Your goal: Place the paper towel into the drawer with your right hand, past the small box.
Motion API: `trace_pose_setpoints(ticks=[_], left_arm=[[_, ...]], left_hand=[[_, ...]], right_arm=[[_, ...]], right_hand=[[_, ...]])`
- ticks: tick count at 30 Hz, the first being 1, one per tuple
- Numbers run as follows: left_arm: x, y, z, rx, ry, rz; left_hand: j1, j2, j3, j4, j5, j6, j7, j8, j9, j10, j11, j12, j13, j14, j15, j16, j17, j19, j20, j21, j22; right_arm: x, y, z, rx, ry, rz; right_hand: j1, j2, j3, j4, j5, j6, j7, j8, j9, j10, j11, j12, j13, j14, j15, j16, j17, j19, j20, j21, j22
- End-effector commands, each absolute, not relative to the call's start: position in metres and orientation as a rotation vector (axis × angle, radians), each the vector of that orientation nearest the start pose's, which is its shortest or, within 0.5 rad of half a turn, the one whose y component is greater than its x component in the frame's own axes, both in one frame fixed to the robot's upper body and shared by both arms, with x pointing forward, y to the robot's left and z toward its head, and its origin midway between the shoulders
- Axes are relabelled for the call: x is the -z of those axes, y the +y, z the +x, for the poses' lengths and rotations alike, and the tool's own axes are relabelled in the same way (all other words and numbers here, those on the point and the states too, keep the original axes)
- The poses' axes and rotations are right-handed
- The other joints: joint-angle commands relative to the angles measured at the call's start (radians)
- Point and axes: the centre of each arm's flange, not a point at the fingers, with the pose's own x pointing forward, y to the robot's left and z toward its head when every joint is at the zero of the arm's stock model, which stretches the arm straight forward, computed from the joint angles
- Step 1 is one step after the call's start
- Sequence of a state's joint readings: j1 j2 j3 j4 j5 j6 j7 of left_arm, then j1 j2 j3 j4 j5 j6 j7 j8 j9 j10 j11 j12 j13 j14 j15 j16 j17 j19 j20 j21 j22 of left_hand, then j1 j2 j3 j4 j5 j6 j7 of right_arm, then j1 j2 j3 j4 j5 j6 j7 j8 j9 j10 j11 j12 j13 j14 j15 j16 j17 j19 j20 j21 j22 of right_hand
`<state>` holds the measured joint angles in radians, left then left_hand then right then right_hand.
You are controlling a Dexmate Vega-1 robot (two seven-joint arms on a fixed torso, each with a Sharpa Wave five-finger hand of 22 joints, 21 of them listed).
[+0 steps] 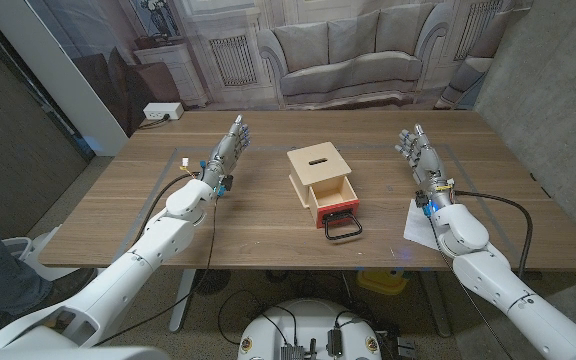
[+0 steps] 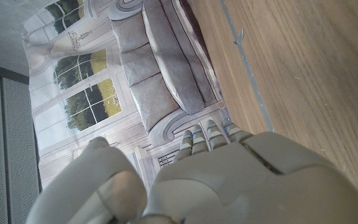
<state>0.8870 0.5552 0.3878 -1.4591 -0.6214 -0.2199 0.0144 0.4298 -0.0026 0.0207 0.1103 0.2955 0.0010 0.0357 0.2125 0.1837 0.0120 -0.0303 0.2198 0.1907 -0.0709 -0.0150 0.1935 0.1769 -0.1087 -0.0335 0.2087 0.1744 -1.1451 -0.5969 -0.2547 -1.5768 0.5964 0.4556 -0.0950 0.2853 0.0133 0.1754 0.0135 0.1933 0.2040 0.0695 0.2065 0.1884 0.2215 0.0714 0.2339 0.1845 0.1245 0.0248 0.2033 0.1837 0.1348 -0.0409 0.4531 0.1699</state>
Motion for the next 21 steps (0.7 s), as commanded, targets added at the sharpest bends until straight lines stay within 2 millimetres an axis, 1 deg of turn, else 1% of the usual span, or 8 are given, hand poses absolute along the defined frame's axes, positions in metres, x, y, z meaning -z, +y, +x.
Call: trace_pose_setpoints(ticks=[1,11,18,21], left_arm=[[0.021,0.265,0.629,0.249,-0.598,0.015],[0.020,0.259,0.631,0.268,-0.591,0.023],[0.019,0.256,0.630,0.273,-0.593,0.026],[0.020,0.255,0.630,0.275,-0.592,0.028]], left_hand=[[0.010,-0.001,0.001,-0.004,0.004,0.006,-0.001,0.007,0.004,0.012,-0.002,0.007,-0.001,0.010,0.001,0.006,0.003,0.007,-0.002,0.006,0.004],[0.017,0.003,0.002,-0.007,0.003,0.012,-0.001,0.007,0.004,0.016,-0.002,0.007,-0.001,0.015,0.001,0.006,0.003,0.009,-0.002,0.005,0.004],[0.020,0.005,0.003,-0.009,0.003,0.014,-0.002,0.007,0.004,0.018,0.001,0.006,-0.001,0.016,0.000,0.005,0.003,0.010,-0.002,0.004,0.004],[0.022,0.006,0.003,-0.009,0.003,0.016,-0.001,0.007,0.004,0.018,-0.002,0.006,-0.001,0.017,0.000,0.004,0.003,0.010,-0.001,0.004,0.004]], right_arm=[[0.071,-0.315,0.551,-0.116,-0.748,0.023],[0.081,-0.320,0.535,-0.091,-0.755,0.027],[0.082,-0.323,0.527,-0.085,-0.760,0.012],[0.083,-0.325,0.523,-0.080,-0.759,0.013]], right_hand=[[0.005,0.000,0.002,-0.008,0.001,0.009,0.003,0.006,0.002,0.015,0.000,0.010,0.002,0.012,-0.001,0.004,0.003,0.010,-0.022,-0.005,0.006],[0.006,0.000,0.001,-0.010,0.000,0.014,0.001,0.006,0.002,0.021,0.000,0.010,0.002,0.018,-0.001,0.004,0.003,0.014,-0.021,-0.010,0.006],[0.006,0.001,0.001,-0.011,0.000,0.017,0.000,0.006,0.002,0.024,-0.002,0.010,0.002,0.019,-0.001,0.004,0.003,0.016,-0.021,-0.012,0.006],[0.006,0.001,0.001,-0.011,0.000,0.019,0.001,0.006,0.002,0.025,-0.002,0.010,0.002,0.021,-0.002,0.004,0.003,0.018,-0.020,-0.012,0.006]])
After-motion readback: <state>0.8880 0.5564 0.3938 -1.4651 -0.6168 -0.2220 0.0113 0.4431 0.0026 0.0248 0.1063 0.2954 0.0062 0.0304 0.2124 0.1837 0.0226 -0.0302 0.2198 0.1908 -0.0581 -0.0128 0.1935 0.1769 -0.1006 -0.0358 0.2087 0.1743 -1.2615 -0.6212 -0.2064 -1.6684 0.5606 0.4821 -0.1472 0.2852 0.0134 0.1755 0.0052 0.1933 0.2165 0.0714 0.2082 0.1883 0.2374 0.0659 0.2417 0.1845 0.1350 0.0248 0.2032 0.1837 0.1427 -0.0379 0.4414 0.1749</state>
